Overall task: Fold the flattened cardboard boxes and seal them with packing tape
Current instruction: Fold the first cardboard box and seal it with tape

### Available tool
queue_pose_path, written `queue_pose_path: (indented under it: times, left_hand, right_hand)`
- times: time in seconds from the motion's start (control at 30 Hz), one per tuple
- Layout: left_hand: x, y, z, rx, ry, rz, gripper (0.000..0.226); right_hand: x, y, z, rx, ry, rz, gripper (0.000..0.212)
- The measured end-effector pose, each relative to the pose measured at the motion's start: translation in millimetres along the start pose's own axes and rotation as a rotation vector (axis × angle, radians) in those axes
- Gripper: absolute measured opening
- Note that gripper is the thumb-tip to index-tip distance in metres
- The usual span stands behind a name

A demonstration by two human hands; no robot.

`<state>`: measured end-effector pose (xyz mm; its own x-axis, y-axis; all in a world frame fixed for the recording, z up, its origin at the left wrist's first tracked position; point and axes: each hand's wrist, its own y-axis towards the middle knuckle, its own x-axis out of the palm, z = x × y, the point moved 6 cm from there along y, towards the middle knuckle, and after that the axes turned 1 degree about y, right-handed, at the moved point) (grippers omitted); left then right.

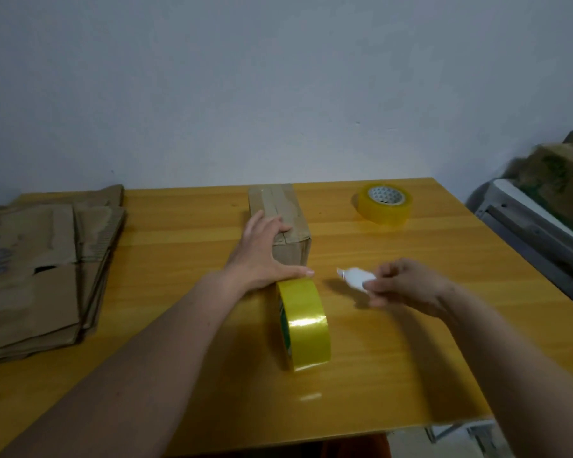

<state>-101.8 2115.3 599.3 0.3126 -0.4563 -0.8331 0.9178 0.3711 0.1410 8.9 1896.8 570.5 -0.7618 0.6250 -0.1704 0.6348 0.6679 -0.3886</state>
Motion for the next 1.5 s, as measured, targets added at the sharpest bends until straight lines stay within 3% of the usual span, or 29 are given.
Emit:
queue_pose_path:
  times: [0.1,0.2,0.3,0.37,0.47,0.57,0.73,0.8,0.9,1.03,1.1,1.2,1.33,1.5]
  left_hand:
    - [0,-2,1,0.011,-0.049,0.082,0.106]
    - [0,-3,-1,-0.006,-0.092,0.128,0.121]
    - [-3,-8,0,-0.075,-0.116,0.142,0.137]
    - [-7,-19,-3,-0.248,-0.206,0.226,0.142]
    - [14,-39,-27,-0.635,-0.662,0.301,0.137]
    - [50,-48,-34,-0.804,-1.077,0.154,0.132]
    - [54,-43,-37,-0.766,-1.214,0.141,0.094]
    - [53,-41,-39,-0.750,-1.247,0.145,0.082]
    - [54,-43,-38,-0.745,-1.267,0.136,0.085]
    - [52,-46,-38,-0.748,-1.231,0.169,0.086]
    - [48,-46,-37,-0.748,-1.196,0.208,0.085]
    - [39,-47,-26,-0.682,-1.174,0.234,0.085]
    - [31,-46,-16,-0.584,-1.160,0.207,0.083]
    - [31,-44,-15,-0.569,-1.174,0.162,0.083]
  right_hand:
    - [30,3,-44,-0.322,0.132,0.043,0.008]
    - [69,7,-84,-0.552,-0.094,0.099,0.006]
    - [88,16,-94,-0.578,-0.288,0.120,0.021]
    - [86,21,-91,-0.550,-0.279,0.127,0.020]
    - [82,25,-86,-0.530,-0.225,0.122,0.016]
    - [83,22,-88,-0.536,-0.222,0.119,0.016]
    - [81,12,-95,-0.636,-0.309,0.208,0.018]
    - [77,8,-94,-0.639,-0.300,0.257,0.009]
    - [78,7,-85,-0.566,-0.136,0.131,0.034]
    - [81,7,-70,-0.483,-0.133,0.020,0.024]
    - [82,7,-64,-0.458,-0.167,0.001,0.028]
    - [77,9,-62,-0.467,-0.187,0.055,0.032]
    - [74,6,-73,-0.609,-0.217,0.148,0.013]
    - [82,3,-77,-0.752,-0.362,0.229,0.016]
